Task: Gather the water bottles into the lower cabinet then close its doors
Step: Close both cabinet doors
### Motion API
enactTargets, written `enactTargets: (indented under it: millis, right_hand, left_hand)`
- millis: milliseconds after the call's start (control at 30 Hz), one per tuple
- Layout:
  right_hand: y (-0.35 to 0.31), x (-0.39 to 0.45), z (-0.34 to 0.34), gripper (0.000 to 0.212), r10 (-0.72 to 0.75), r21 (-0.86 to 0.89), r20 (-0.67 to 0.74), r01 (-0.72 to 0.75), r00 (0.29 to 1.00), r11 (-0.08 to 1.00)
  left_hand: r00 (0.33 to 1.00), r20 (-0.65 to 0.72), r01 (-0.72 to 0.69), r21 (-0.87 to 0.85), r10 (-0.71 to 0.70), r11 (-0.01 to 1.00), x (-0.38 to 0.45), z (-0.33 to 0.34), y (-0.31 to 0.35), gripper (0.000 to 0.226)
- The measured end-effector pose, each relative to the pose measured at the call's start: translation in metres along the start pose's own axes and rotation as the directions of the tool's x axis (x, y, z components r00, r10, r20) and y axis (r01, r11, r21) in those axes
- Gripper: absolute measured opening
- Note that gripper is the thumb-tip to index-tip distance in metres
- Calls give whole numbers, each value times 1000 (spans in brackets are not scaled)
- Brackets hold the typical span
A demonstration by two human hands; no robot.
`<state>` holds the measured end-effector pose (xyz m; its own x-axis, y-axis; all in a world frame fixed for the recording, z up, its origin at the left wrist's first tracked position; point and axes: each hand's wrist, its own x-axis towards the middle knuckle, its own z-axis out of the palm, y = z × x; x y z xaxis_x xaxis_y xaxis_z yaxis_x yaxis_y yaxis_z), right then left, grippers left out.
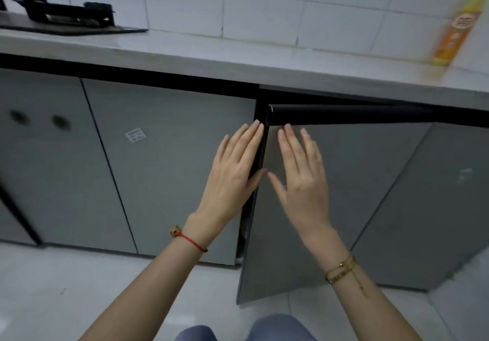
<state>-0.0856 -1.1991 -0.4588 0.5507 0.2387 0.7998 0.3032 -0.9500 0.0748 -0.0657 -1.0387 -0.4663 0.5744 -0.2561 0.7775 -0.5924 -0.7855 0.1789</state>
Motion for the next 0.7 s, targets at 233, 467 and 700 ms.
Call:
enactTargets:
  millis: [233,467,700]
  right_hand:
    - [3,30,48,82,7,-77,4,-7,1000,997]
    - [5,49,77,79,24,-113,-33,-28,999,993]
    - [16,62,98,76,17,-154,-54,-25,998,988]
  left_hand:
    - [993,55,102,54,-105,993,9,36,-23,64]
    - [987,61,142,84,-147,986,26,61,-42,71]
    - [987,82,124,137,-136,983,24,78,-58,74]
